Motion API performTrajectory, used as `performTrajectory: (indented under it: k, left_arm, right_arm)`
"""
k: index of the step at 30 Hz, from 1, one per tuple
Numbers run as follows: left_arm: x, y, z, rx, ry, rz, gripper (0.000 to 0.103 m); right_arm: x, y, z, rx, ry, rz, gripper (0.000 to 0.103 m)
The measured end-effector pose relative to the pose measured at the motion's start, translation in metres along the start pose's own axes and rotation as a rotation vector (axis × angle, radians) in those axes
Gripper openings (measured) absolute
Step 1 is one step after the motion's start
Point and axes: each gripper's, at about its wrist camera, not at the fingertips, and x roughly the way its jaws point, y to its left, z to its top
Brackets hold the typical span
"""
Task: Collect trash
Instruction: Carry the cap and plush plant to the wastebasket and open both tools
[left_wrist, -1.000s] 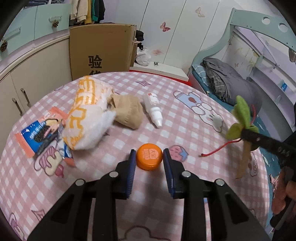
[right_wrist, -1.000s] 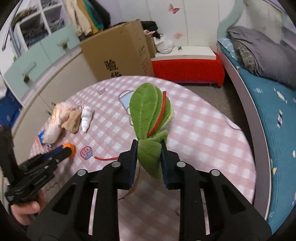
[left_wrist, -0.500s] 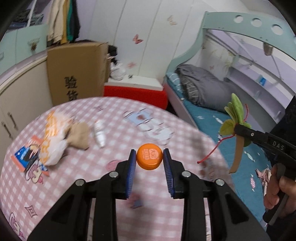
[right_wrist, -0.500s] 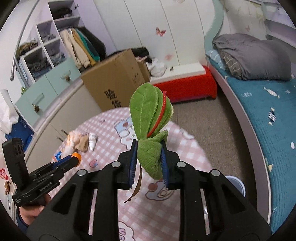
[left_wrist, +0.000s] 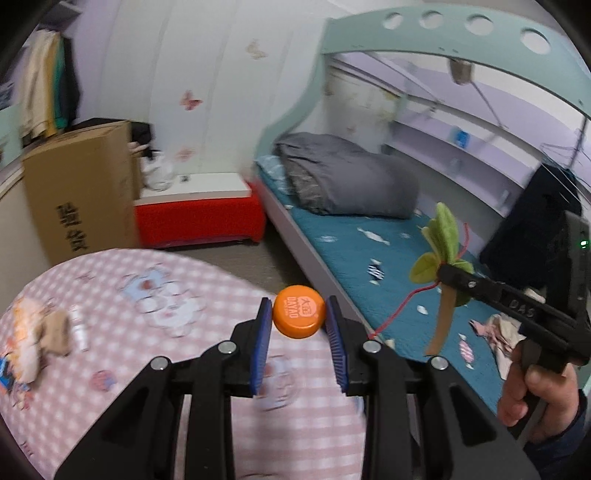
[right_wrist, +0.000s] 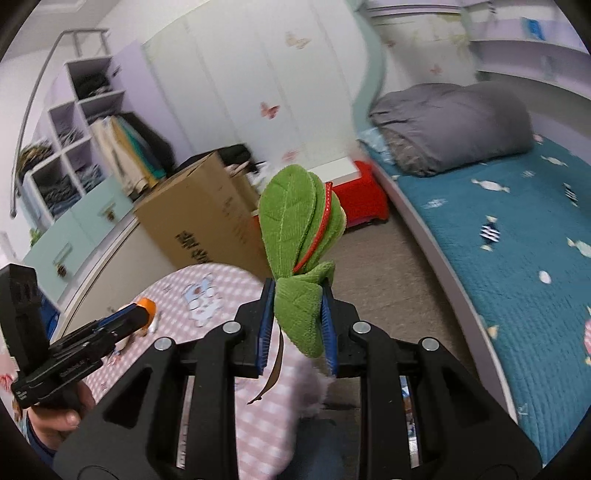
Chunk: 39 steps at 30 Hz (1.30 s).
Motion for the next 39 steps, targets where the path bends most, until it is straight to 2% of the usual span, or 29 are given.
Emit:
performTrajectory:
  k: [4, 8, 12, 18, 26, 33, 36, 39]
  left_arm:
    - [0.027, -0.044, 0.001, 0.045, 0.042, -0.069, 0.029]
    - [0.057, -0.076, -0.008, 0.074, 0.110, -0.103, 0.029]
    - [0.093, -0.102, -0.021, 0.106, 0.199, -0.111, 0.029]
    - [0.146, -0.128, -0.044, 0.155, 0.335, -0.076, 0.029]
    - [0.220, -0.137, -0.071, 0.171, 0.522, -0.024, 0.029]
    - [0.274, -0.132, -0.088, 0.154, 0.644, 0.012, 0.029]
    - [0.297, -0.130, -0.100, 0.172, 0.691, 0.055, 0.029]
    - [0.315, -0.124, -0.111, 0.161, 0.739, 0.065, 0.030]
  right_arm:
    - [-0.008, -0.041, -0.004, 0.052, 0.002, -0.063, 0.023]
    - [-0.007, -0.075, -0.012, 0.096, 0.020, -0.110, 0.023]
    - [0.009, -0.107, -0.026, 0.143, 0.068, -0.146, 0.023]
    - [0.050, -0.148, -0.053, 0.224, 0.178, -0.169, 0.023]
    - [0.108, -0.193, -0.097, 0.308, 0.337, -0.188, 0.023]
    - [0.157, -0.215, -0.129, 0.347, 0.462, -0.188, 0.024]
    - [0.173, -0.222, -0.139, 0.366, 0.501, -0.183, 0.026]
    - [0.186, -0.229, -0.146, 0.378, 0.531, -0.181, 0.026]
